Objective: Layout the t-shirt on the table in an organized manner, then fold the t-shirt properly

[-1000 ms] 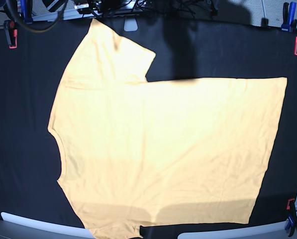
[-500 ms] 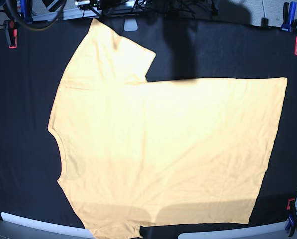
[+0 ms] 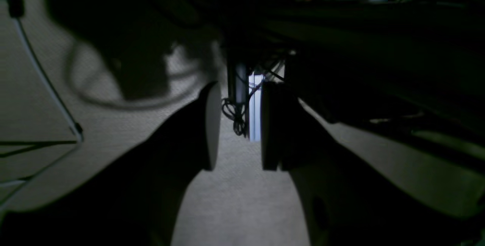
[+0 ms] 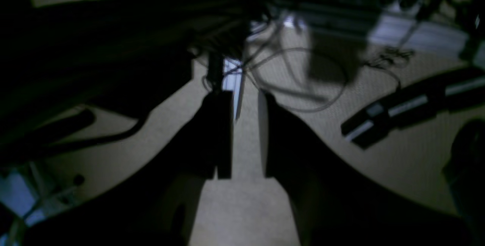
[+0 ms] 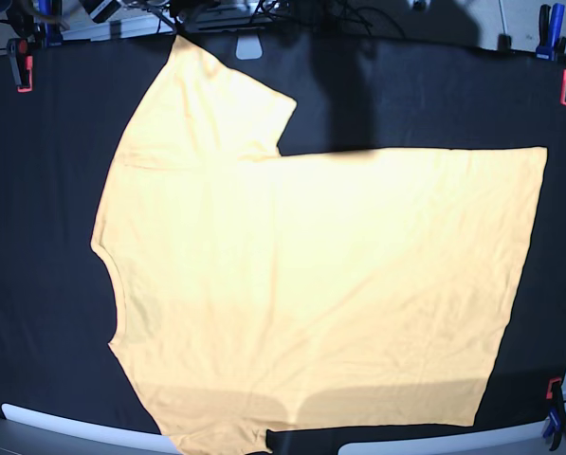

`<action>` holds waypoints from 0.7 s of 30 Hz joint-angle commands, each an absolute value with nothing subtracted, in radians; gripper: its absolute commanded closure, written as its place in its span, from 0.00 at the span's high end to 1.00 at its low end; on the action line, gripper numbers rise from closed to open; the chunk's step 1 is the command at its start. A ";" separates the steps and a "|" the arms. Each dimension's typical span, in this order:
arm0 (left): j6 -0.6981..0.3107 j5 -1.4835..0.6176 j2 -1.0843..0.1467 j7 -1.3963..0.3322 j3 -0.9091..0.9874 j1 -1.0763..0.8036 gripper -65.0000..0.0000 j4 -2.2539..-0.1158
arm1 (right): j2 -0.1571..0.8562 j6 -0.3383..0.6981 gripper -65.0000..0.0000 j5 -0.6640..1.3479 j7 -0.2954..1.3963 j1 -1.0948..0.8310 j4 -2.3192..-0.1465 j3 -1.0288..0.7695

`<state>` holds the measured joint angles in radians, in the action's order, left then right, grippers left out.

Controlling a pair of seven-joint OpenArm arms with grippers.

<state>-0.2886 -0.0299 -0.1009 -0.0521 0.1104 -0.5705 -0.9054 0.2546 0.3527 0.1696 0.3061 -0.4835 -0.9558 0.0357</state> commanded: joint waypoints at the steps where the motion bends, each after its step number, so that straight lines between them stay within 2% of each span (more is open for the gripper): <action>1: -0.291 -0.037 -0.107 -0.040 0.109 -0.609 0.25 -0.959 | 0.279 0.367 0.18 0.203 0.313 -0.525 -1.009 0.033; 6: -0.292 -0.039 -0.131 -0.109 0.109 -0.732 0.25 -1.202 | 0.371 0.416 0.18 0.343 0.333 -0.678 -1.276 0.033; 11: -0.292 -0.125 -0.193 -0.194 0.110 -0.828 0.25 -1.427 | 0.449 0.542 0.18 0.435 0.418 -0.802 -1.514 -0.007; 17: -0.292 -0.117 -0.283 -0.224 0.110 -0.928 0.25 -1.658 | 0.463 0.686 0.18 0.628 0.575 -0.896 -1.728 -0.180; 21: -0.292 -0.044 -0.335 -0.298 0.110 -0.951 0.25 -1.785 | 0.463 0.698 0.18 0.736 0.664 -0.915 -1.837 -0.324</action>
